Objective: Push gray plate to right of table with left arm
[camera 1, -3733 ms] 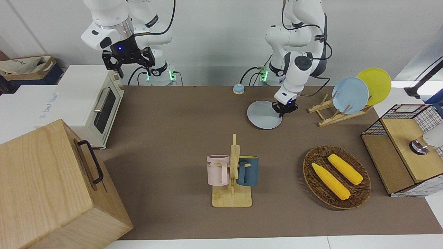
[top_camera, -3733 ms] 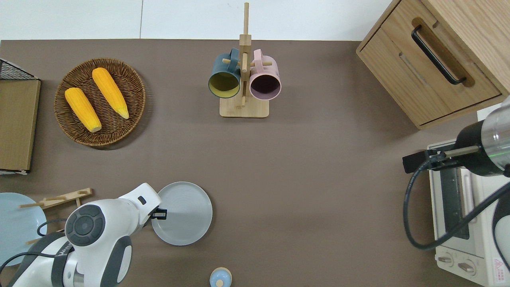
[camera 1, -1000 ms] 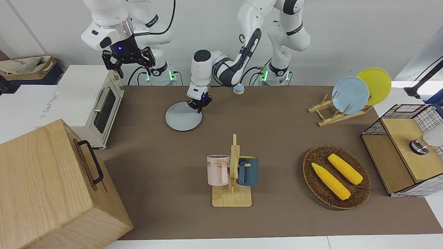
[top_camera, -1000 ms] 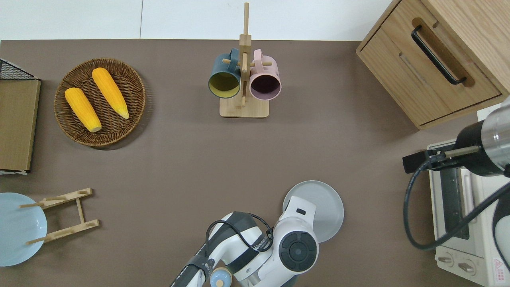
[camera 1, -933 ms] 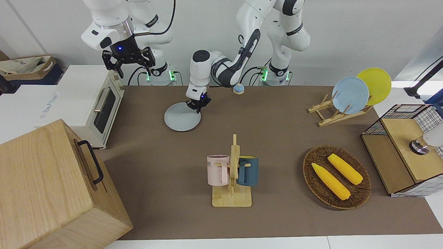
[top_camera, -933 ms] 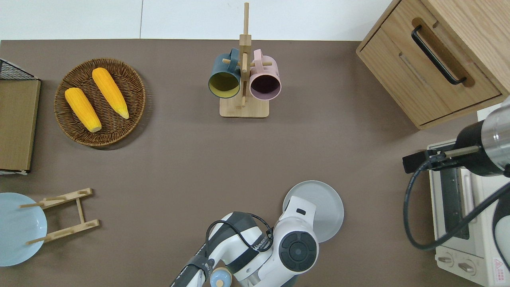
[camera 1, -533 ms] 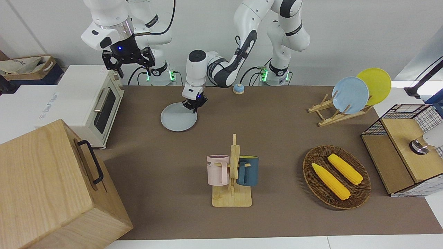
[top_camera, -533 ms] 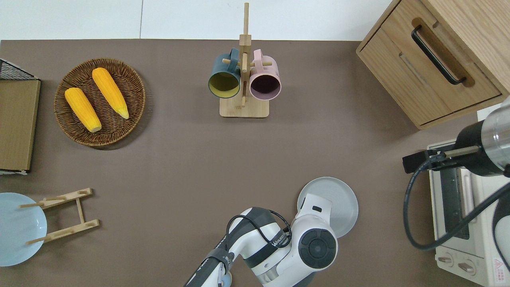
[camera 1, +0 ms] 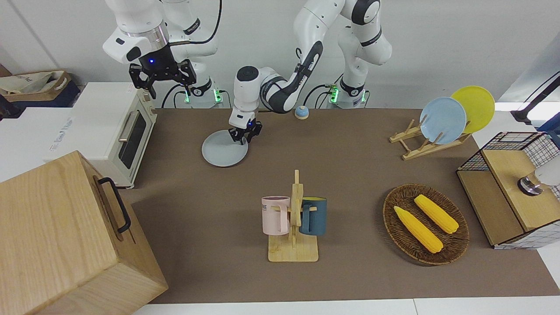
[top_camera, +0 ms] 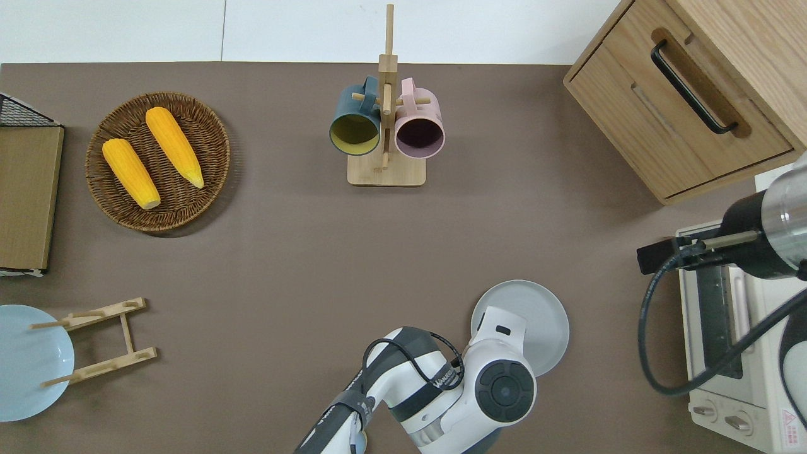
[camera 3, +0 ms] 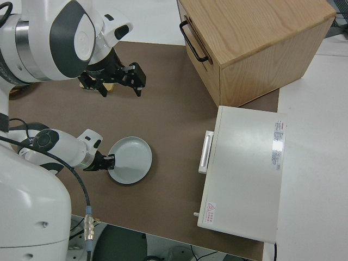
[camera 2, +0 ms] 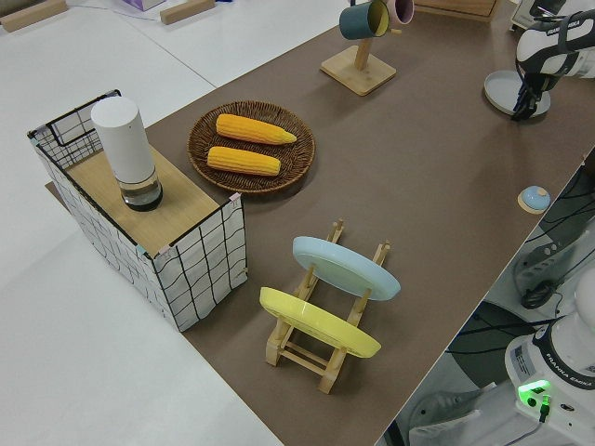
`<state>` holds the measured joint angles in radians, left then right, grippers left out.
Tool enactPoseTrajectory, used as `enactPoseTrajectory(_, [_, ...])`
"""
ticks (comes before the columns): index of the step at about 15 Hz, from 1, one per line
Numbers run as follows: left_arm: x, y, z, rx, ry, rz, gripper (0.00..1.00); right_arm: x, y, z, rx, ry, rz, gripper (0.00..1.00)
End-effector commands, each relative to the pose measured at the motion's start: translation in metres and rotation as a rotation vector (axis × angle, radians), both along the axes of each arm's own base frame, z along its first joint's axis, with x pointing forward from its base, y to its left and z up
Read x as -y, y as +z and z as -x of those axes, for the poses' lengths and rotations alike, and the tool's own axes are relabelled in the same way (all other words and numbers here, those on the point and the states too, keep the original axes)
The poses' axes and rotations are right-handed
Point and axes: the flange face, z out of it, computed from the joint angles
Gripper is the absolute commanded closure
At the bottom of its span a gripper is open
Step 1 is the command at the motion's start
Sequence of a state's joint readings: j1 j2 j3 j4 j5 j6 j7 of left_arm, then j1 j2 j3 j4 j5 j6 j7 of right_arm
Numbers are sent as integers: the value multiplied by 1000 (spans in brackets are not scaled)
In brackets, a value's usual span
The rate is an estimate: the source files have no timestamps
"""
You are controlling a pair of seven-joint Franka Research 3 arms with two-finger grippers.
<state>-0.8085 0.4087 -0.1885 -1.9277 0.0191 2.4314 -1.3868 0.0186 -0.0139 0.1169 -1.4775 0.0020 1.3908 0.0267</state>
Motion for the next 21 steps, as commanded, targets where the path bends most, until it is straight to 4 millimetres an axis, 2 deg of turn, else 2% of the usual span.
enactPoseTrajectory(1, [5, -23, 0, -12, 9, -33, 278, 2, 4, 2, -5, -8, -9, 17])
enactPoseTrajectory(2, [3, -19, -4, -7, 13, -29, 90, 2, 4, 3, -5, -6, -9, 17])
enactPoseTrajectory(3, [0, -17, -8, -4, 17, -26, 20, 2, 4, 3, -5, -5, -9, 17])
enactPoseTrajectory(6, [-7, 0, -19, 0, 18, -32, 13, 2, 4, 3, -5, -5, -9, 17])
enactPoseTrajectory(8, [-15, 19, -28, 2, 32, -38, 13, 2, 4, 3, -5, -5, -9, 17])
enactPoseTrajectory(11, [-30, 54, -54, -3, 66, -59, 13, 2, 4, 3, -5, -5, -9, 17])
enactPoseTrajectory(14, [-44, 99, -87, -24, 69, -88, 15, 2, 4, 3, -5, -5, -9, 17])
enactPoseTrajectory(17, [-78, 142, -126, -62, 23, -132, 15, 2, 4, 3, -5, -5, -9, 17])
enactPoseTrajectory(21, [-118, 185, -149, -98, -119, -158, 11, 2, 4, 2, -5, -6, -9, 17])
